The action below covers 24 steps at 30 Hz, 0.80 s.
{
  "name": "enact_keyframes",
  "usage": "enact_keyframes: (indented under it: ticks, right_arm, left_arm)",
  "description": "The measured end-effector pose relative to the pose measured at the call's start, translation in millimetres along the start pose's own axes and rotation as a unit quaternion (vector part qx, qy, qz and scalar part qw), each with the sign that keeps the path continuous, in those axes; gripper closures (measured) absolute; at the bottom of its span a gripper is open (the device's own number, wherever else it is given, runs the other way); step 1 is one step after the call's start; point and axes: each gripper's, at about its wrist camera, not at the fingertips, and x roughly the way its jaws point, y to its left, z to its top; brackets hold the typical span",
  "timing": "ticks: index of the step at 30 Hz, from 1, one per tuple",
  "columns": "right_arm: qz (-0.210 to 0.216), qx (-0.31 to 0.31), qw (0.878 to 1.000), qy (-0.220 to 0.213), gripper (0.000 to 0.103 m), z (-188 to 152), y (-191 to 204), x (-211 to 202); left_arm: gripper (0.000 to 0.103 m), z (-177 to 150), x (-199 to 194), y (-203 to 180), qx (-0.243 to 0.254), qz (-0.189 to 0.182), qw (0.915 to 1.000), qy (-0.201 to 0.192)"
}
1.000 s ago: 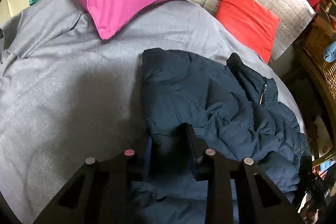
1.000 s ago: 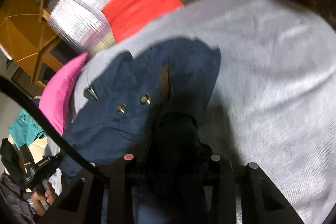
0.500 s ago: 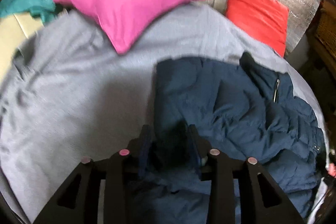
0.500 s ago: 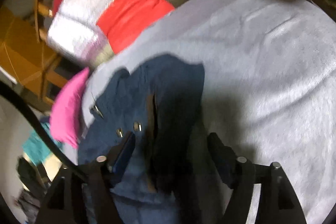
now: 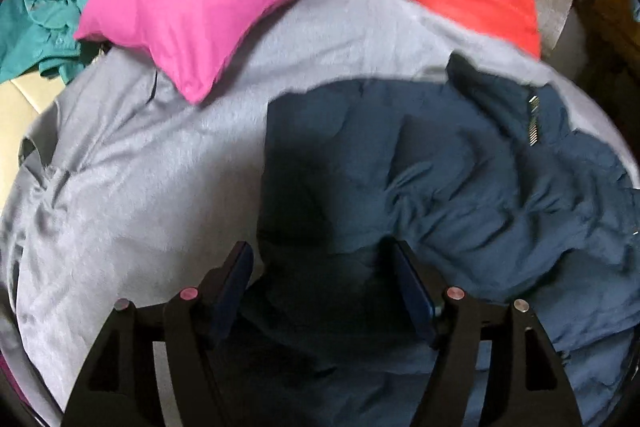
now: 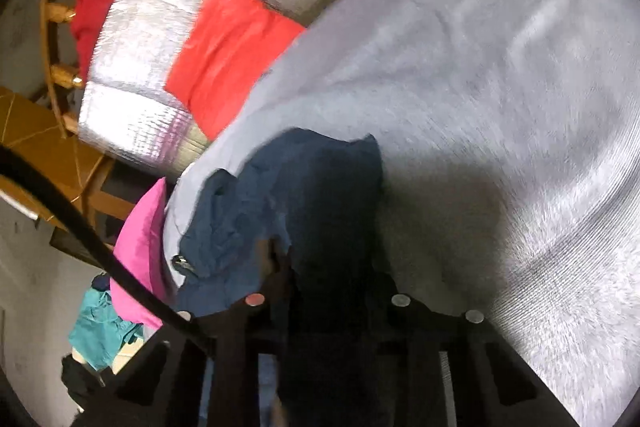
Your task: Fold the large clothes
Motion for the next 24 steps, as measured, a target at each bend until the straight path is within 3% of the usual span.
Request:
enact_keyframes:
  ticks: [4,6,7,9,11,13,17,19,24]
  right_arm:
    - [-0.011,-0.03,0.999,-0.011,0.073,-4,13,-6]
    - [-0.05,-0.003,0.998,0.028,0.069,-7,-6,9]
    - [-0.042,0.017,0.998,0.039,0.068,-8,-15,10]
    - [-0.024,0.046,0.998,0.041,0.057,-6,-20,1]
    - [-0.031,0.028,0.999,0.031,0.048,-2,-12,-14]
    - [-0.037,0.0,0.999,0.0,0.047,-4,-3,-36]
    - [-0.023,-0.067,0.997,-0.014,0.048,-18,22,-69]
    - [-0.016,-0.099,0.995,-0.009,0.059,-27,33,-72]
    - [-0.003,-0.138,0.99,0.031,0.06,-51,53,-50]
  left_arm:
    - [0.031,-1,-7,-7,0.005,-0.002,0.9998,-0.02]
    - [0.031,-3,0,-10,0.022,0.013,0.9996,-0.008]
    - [0.031,-5,8,-12,0.031,0.022,0.9992,0.007]
    - [0.031,-7,12,-11,0.032,0.021,0.9992,0.015]
    - [0.031,-4,2,-8,0.024,0.014,0.9996,0.005]
    - [0.031,-3,-9,-5,0.02,0.007,0.9997,-0.014]
    - [0.031,-7,-26,-8,0.032,0.0,0.999,-0.032]
    - [0.031,-13,-24,-15,0.05,0.007,0.9983,-0.028]
    - [0.031,-24,-14,-31,0.075,0.013,0.9968,-0.021]
